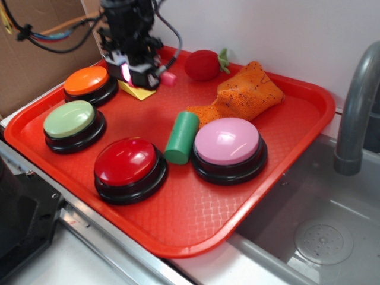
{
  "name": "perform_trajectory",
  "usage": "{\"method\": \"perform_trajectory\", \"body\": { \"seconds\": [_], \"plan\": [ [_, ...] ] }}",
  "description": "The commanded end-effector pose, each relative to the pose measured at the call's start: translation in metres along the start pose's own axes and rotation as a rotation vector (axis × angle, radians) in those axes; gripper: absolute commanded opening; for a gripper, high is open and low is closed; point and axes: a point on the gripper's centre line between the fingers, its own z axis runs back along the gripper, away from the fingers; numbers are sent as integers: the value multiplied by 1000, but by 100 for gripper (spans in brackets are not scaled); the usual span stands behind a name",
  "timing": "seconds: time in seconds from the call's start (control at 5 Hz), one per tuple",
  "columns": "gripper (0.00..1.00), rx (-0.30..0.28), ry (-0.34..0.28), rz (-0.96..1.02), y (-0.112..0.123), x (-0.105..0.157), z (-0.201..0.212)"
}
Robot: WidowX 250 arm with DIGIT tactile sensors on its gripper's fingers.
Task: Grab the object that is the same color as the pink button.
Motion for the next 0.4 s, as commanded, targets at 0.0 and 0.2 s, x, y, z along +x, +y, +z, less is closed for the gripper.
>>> {"method": "perform_trajectory", "body": {
  "seconds": [0.0,0.2],
  "plan": [
    [0,-51,-53,2,-14,-25,80],
    [0,-59,-55,45,-14,-33,82]
  ]
}}
